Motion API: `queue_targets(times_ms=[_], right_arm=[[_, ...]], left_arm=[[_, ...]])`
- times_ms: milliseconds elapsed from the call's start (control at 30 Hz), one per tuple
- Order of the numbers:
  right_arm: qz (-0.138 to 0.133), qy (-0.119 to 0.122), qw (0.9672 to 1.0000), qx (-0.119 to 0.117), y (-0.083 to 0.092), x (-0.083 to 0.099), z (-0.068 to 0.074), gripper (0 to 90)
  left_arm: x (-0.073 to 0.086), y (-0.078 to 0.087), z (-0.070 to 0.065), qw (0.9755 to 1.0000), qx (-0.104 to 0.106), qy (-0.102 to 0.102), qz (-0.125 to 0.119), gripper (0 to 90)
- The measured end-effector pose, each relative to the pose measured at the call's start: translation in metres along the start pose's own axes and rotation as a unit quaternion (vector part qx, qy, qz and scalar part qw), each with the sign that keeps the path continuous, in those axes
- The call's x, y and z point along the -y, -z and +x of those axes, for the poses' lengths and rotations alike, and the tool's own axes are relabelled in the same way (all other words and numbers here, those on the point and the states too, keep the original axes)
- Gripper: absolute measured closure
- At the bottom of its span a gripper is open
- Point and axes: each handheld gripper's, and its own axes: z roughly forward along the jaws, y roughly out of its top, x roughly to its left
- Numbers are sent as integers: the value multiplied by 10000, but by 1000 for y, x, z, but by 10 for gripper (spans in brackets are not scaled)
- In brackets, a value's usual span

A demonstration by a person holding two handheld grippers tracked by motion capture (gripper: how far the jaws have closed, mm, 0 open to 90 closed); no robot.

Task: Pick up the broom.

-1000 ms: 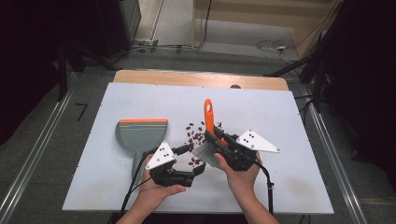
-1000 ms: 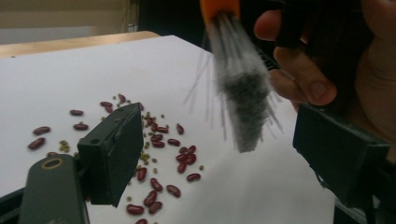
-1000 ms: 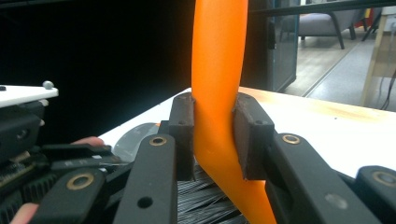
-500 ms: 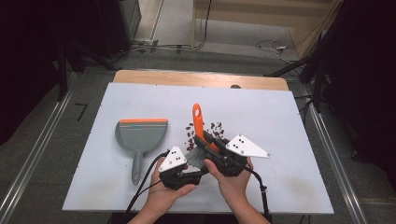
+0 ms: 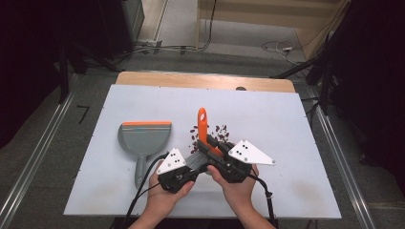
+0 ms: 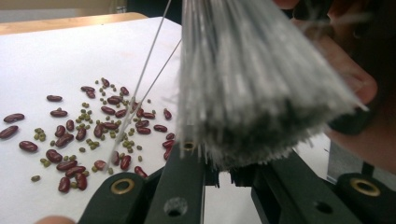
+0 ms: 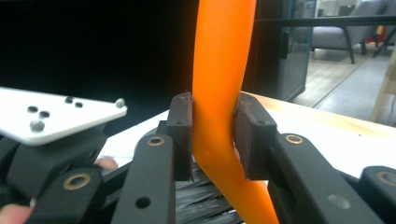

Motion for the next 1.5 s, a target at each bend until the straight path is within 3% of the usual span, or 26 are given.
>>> queue_targets(times_ms=[100, 167, 200, 367, 567, 667, 700, 900, 1233, 1333, 1400, 1500], right_arm=[[38, -29, 9996, -294, 2, -5, -8, 582], [-31, -105, 9988, -476, 5, -7, -15, 567], [-70, -153, 9982, -576, 6, -8, -19, 560], [154, -124, 9937, -1104, 7, -11, -36, 551], [600, -175, 9799, -1897, 1, -6, -47, 552], [806, -211, 9703, -2269, -3, -1, -49, 552], [892, -209, 9671, -2373, -5, 1, -49, 552], [1029, -370, 9521, -2857, -10, 9, -50, 551], [1117, -642, 9360, -3275, -12, 16, -57, 676], [1182, -486, 9384, -3210, -10, 15, -56, 682], [1211, -441, 9421, -3096, -9, 13, -54, 684], [1244, -362, 9484, -2894, -9, 10, -51, 685]], left_arm=[[-2, 7, 10, 9997, 233, -8, 62, 852], [-2, 10, 13, 9996, 277, -19, 68, 853], [-4, 16, 19, 9992, 406, -25, 57, 853], [-8, 27, 30, 9962, 845, -110, 201, 852], [-9, 33, 33, 9930, 1145, -196, 229, 852], [-9, 33, 32, 9916, 1247, -239, 252, 852], [-9, 34, 32, 9898, 1364, -289, 275, 852], [-8, 32, 28, 9864, 1551, -422, 333, 852], [-5, 28, 27, 9827, 1766, -407, 387, 851], [-4, 26, 28, 9830, 1770, -339, 357, 845], [-4, 26, 29, 9831, 1778, -283, 334, 820], [-4, 28, 29, 9867, 1573, -241, 338, 711]])
